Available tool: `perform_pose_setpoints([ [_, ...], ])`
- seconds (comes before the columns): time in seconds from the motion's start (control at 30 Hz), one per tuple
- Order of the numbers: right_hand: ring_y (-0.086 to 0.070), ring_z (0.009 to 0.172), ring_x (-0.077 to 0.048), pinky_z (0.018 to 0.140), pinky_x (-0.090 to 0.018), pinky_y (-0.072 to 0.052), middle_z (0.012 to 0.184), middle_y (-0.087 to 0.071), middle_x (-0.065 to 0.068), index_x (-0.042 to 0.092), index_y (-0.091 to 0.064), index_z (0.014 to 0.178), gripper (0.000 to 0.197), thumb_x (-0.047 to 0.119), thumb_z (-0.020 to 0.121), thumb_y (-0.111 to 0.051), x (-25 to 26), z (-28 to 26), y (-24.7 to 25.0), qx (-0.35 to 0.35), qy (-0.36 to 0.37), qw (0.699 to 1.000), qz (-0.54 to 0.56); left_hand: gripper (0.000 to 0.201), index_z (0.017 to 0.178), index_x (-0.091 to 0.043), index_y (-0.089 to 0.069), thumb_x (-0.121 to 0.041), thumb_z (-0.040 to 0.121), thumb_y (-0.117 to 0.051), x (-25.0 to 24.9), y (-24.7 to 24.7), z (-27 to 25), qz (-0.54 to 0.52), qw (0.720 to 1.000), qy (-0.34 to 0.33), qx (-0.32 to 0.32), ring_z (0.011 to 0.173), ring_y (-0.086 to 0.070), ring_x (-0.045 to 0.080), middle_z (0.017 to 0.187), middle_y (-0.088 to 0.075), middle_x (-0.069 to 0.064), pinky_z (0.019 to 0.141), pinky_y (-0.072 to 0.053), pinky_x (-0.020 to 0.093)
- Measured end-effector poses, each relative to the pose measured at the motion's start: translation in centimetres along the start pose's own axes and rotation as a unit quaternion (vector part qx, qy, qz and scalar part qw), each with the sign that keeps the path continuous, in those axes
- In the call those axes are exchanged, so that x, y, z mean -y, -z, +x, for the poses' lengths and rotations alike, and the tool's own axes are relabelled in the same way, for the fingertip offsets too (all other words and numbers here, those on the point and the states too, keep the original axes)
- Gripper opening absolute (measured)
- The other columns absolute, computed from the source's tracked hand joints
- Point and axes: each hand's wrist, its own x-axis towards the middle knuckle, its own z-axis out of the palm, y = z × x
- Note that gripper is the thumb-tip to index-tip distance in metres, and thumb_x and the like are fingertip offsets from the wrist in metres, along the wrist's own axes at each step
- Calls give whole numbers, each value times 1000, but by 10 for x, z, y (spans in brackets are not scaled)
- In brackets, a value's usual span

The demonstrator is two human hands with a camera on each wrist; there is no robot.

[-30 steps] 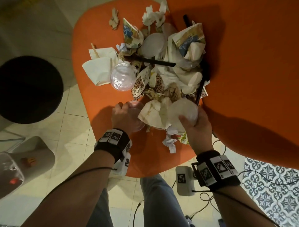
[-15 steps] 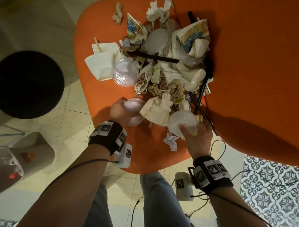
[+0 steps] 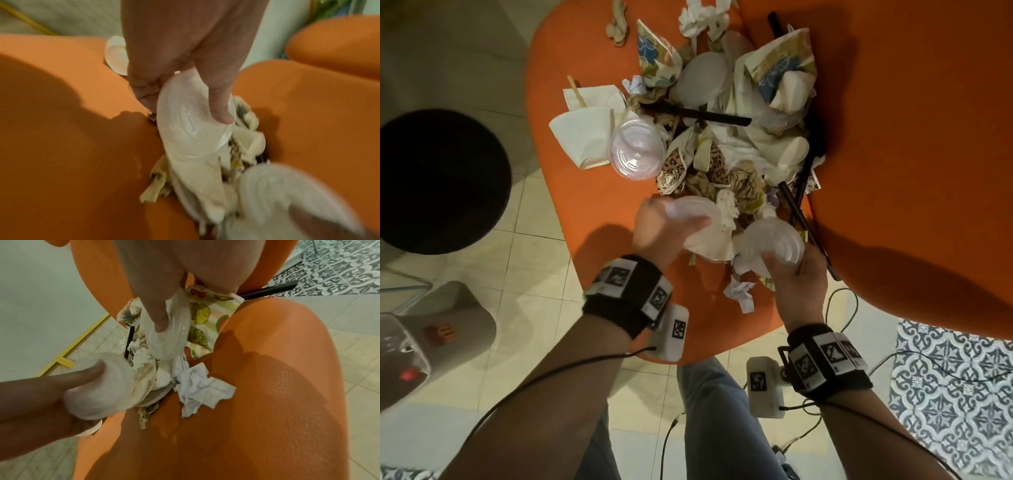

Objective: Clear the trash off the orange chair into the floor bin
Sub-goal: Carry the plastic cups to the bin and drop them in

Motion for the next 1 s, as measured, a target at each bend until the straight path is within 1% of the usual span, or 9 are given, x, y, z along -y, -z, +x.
perform_pose_setpoints([
  [0.1,-56,103,-21,89,-40,-51,112,-58,-2,30,-53,103,41,42,70,-75,4,-3,1,2,18,999,27,80,115,-1,-57,-45,53,-86,11,-15,10,67,998,20,12,103,-62,18,111,-63,3,84,-49,26],
  [0.17,-57,97,-16,81,-26,-50,108,-59,0,27,-52,105,36,26,78,-75,9,-3,1,8,26,998,49,72,121,-8,-57,-42,63,-82,16,-17,14,160,987,11,27,106,-55,20,116,-59,5,86,-42,26],
  [0.27,-55,84,-1,70,-12,-44,102,-58,4,22,-51,106,33,20,81,-72,13,-2,3,3,42,997,60,71,128,-12,-53,-35,68,-82,13,-20,14,156,988,-2,16,114,-52,20,124,-57,5,94,-41,29],
  [0.4,-52,77,11,62,-5,-44,94,-55,9,22,-50,104,31,20,82,-72,17,-4,5,-20,56,995,76,53,114,-15,-60,-26,67,-83,7,-16,12,91,996,-7,6,93,-57,13,99,-62,-5,71,-42,11],
  [0.5,-52,76,19,63,-3,-45,90,-53,17,19,-49,103,32,16,82,-73,24,-5,4,-22,69,992,101,37,99,-16,-61,-17,69,-82,6,-8,5,11,1000,-6,22,86,-63,16,89,-67,-2,66,-48,13],
  [0.63,-53,76,23,66,-2,-45,89,-55,18,18,-49,102,31,15,82,-73,36,-8,1,-12,79,988,134,27,91,-13,-61,-13,71,-79,3,5,-3,-48,999,-16,7,81,-64,18,88,-68,5,70,-52,30],
  [0.77,-55,78,21,69,-3,-47,91,-56,17,16,-49,103,31,16,83,-72,51,-11,-3,8,90,983,161,26,86,-18,-60,-12,71,-80,0,17,-13,-94,995,-37,23,74,-64,9,84,-68,0,63,-52,21],
  [0.87,-58,82,16,74,-13,-54,95,-59,15,18,-50,106,34,21,82,-73,59,-12,-8,12,92,982,167,29,90,-21,-59,-6,73,-77,-4,23,-22,-127,990,-45,40,72,-65,1,85,-68,-5,62,-51,16],
  [1.0,-62,100,-8,81,-31,-56,108,-62,4,24,-52,112,39,27,81,-74,66,-17,-19,19,90,981,171,31,91,-21,-58,-6,72,-78,-6,39,-32,-137,988,-67,15,68,-62,-8,81,-66,-11,58,-47,10],
])
